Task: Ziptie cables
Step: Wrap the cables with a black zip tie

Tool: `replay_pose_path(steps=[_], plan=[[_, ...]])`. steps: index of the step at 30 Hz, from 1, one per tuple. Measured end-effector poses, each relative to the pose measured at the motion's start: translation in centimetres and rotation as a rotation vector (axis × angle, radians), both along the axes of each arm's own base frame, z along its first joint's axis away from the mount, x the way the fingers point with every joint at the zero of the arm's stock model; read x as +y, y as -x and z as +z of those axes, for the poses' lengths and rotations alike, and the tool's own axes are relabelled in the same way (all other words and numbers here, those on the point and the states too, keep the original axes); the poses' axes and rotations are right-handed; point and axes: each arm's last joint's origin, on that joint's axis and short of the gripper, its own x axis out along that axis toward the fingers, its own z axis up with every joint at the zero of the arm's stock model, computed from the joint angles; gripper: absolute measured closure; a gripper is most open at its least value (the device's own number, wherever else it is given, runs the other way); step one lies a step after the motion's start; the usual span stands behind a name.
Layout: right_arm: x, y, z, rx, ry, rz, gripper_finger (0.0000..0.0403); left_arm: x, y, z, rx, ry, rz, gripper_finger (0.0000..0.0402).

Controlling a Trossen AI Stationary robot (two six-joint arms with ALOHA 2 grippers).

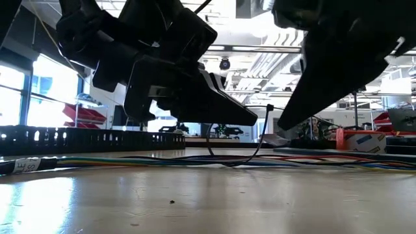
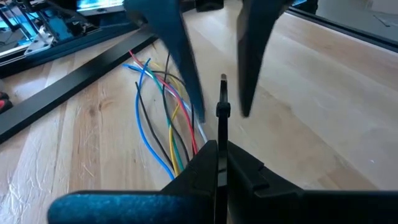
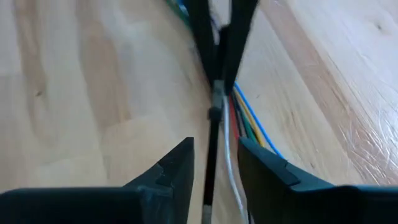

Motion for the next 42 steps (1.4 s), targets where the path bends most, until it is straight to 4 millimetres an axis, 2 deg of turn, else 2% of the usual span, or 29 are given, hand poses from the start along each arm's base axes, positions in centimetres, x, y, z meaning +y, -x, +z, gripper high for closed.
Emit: replay_pose_path(steps=[3,6,8,12,19,24,28,42], plan=[[0.0,0.0,0.0,-0.009,0.002,-0.016,0.0321,0.0,0.0,0.0,0.004,0.0,0.001,0.04],[0.2,0.0,0.1,-0.008,-0.003,-0.006,0.0376,0.0,0.0,0.0,0.004,0.009,-0.001,0.0398],[0.5,0.0,0.3,-0.015,-0.015,-0.004,0.0394,-0.1,0.0,0.0,0.003,0.008,-0.03,0.0392],[0.9,-0.3,1.1,-0.037,-0.025,-0.034,0.0401,-0.1,0.0,0.1,-0.008,0.013,-0.067,0.0362],[0.7,-0.5,1.6,-0.04,-0.032,-0.078,0.0402,-0.1,-0.2,0.7,-0.068,0.037,-0.092,0.0284],[0.8,-0.6,1.6,-0.05,-0.039,-0.078,0.0403,-0.1,-0.5,1.2,-0.096,0.034,-0.075,0.0267],[0.8,-0.6,1.7,-0.055,-0.039,-0.079,0.0403,-0.4,-1.1,1.6,-0.103,0.013,-0.086,0.0283],[0.8,-0.6,1.7,-0.057,-0.045,-0.086,0.0403,-0.9,-1.3,1.7,-0.071,-0.025,-0.119,0.0391]])
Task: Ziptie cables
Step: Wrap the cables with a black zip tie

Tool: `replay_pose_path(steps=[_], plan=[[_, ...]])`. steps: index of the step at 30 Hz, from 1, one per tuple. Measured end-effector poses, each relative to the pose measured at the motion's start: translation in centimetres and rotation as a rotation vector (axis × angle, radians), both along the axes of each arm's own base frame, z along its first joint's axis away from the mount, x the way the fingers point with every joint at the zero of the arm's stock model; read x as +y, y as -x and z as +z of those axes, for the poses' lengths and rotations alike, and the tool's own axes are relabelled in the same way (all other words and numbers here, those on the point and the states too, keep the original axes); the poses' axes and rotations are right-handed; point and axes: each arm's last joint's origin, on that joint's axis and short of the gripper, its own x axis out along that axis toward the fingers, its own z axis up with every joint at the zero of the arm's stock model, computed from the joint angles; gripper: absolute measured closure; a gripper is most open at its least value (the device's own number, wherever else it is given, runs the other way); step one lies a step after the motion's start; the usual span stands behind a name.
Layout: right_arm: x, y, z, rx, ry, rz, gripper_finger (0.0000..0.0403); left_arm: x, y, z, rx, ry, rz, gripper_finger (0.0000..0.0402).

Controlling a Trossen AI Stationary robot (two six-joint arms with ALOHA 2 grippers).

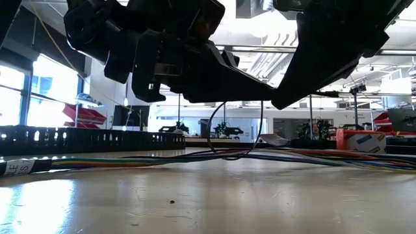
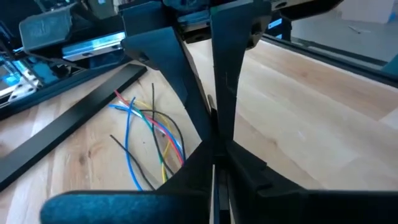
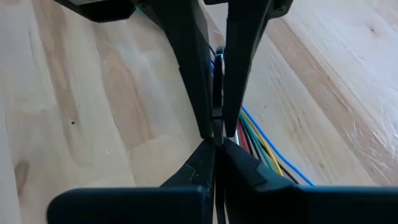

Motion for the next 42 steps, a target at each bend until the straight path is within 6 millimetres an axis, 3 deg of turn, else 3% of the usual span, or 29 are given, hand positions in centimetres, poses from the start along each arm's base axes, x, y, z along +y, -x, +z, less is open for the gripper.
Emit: replay_pose_path(steps=[7,19,23,28,34,38,42], plan=[[1.2,1.2,-0.1,0.007,-0.035,-0.036,0.0403,0.0,0.1,-0.4,0.04,-0.017,-0.005,0.0393],[6.4,8.7,-0.7,0.033,-0.193,-0.246,0.0402,1.5,0.3,-1.4,0.152,-0.05,0.019,0.0395],[7.2,9.8,-0.4,-0.06,-0.157,-0.22,0.0403,1.5,0.3,-1.5,0.151,-0.054,0.018,0.0395],[7.0,7.1,-0.1,-0.229,0.042,-0.066,0.0387,1.5,0.3,-1.4,0.152,-0.049,0.019,0.0395],[4.5,2.8,-2.0,-0.115,0.262,0.082,0.0296,1.4,0.3,-1.4,0.154,-0.042,0.016,0.0395],[2.4,1.1,-3.4,-0.016,0.283,0.085,0.0238,1.4,0.3,-1.4,0.158,-0.035,0.018,0.0392],[1.2,0.0,-3.7,0.017,0.212,0.053,0.0231,1.4,0.3,-1.4,0.16,-0.03,0.019,0.039]])
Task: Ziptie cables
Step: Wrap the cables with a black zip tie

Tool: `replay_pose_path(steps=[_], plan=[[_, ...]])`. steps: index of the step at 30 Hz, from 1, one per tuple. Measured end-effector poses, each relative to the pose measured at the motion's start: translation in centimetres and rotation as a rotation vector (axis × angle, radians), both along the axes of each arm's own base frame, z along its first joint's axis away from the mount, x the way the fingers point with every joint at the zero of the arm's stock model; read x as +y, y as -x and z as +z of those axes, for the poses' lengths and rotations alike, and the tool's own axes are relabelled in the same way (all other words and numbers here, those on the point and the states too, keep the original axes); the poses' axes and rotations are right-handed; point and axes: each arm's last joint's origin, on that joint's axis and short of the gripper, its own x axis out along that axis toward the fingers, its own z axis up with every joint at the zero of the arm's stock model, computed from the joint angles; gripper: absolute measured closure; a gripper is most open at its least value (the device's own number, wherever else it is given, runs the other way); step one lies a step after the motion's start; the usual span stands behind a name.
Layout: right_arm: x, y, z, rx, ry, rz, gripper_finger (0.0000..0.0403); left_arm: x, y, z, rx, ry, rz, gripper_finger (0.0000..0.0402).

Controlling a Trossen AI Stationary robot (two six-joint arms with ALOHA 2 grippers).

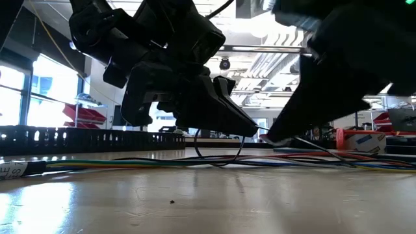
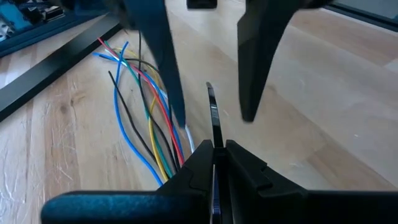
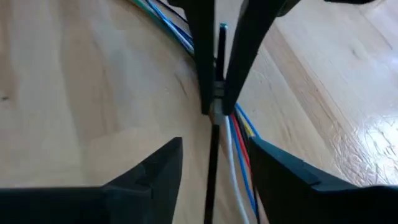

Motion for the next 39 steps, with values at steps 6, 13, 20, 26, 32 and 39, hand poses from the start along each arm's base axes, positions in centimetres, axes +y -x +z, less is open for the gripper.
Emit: replay_pose_path(steps=[6,13,20,26,32,39], plan=[[-0.8,-0.5,0.0,0.007,0.01,-0.012,0.0292,0.0,0.0,0.0,-0.001,0.001,0.001,0.0389],[-0.7,-0.6,0.0,0.02,-0.001,0.013,0.0394,0.0,0.0,0.0,0.001,0.007,0.003,0.0389],[0.0,0.0,0.0,-0.008,-0.022,-0.018,0.0401,0.0,0.0,0.0,0.002,0.007,0.004,0.0388],[2.4,2.5,0.1,-0.015,-0.128,-0.106,0.0402,0.0,0.1,-0.2,0.021,-0.012,-0.002,0.0388],[5.5,5.9,2.3,0.03,-0.191,-0.226,0.0403,0.5,0.1,-0.3,0.034,-0.025,0.006,0.0388],[8.1,9.9,4.1,0.127,-0.286,-0.359,0.0403,0.7,0.0,-0.3,0.036,-0.029,0.004,0.0389]])
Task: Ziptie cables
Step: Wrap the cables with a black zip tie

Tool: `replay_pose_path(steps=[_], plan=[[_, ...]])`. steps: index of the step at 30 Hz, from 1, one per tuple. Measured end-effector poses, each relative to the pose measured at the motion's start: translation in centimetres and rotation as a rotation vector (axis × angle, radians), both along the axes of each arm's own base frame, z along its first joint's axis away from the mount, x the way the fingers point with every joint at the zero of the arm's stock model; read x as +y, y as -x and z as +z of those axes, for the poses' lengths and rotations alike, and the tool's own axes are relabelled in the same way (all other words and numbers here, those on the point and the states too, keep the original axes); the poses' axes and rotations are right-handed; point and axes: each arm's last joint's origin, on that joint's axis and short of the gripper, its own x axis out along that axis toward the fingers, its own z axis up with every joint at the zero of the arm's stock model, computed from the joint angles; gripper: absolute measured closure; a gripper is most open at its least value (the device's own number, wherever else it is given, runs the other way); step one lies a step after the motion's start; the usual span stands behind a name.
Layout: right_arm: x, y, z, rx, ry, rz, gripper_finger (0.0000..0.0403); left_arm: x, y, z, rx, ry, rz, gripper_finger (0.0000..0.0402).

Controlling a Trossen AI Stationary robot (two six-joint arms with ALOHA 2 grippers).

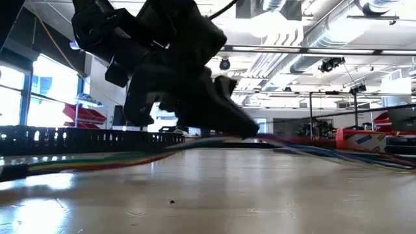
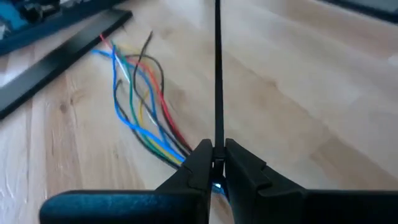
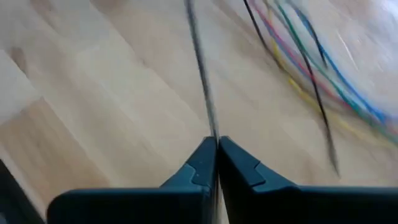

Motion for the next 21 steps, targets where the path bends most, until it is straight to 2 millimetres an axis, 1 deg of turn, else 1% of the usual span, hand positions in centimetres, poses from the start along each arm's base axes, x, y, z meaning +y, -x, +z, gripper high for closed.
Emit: replay_pose_path(steps=[2,5,8,10,12,15,18,21], plan=[[0.6,1.4,0.2,0.086,-0.044,-0.042,0.0402,0.1,0.1,-0.1,0.012,-0.011,0.008,0.039],[1.2,3.3,0.5,0.172,-0.054,-0.08,0.0401,0.4,0.4,-0.8,0.059,-0.026,0.021,0.039],[0.9,3.5,0.6,0.201,-0.039,-0.126,0.0402,0.3,0.2,-0.4,0.035,-0.019,0.019,0.0391],[0.8,3.4,0.7,0.179,-0.023,-0.117,0.0402,0.3,0.3,-0.4,0.041,-0.019,0.016,0.0391],[0.6,2.8,0.7,0.108,0.02,-0.064,0.0402,0.3,0.3,-0.6,0.048,-0.02,0.016,0.0391],[-0.1,0.3,0.9,-0.072,0.102,0.014,0.0382,0.3,0.2,-0.4,0.028,-0.014,0.016,0.0391],[-0.9,-2.4,0.7,-0.222,0.203,0.103,0.0337,0.3,0.2,-0.4,0.039,-0.007,0.019,0.0391],[-2.6,-4.9,-0.7,-0.257,0.266,0.157,0.0283,0.2,0.2,-0.4,0.036,-0.007,0.017,0.0391]])
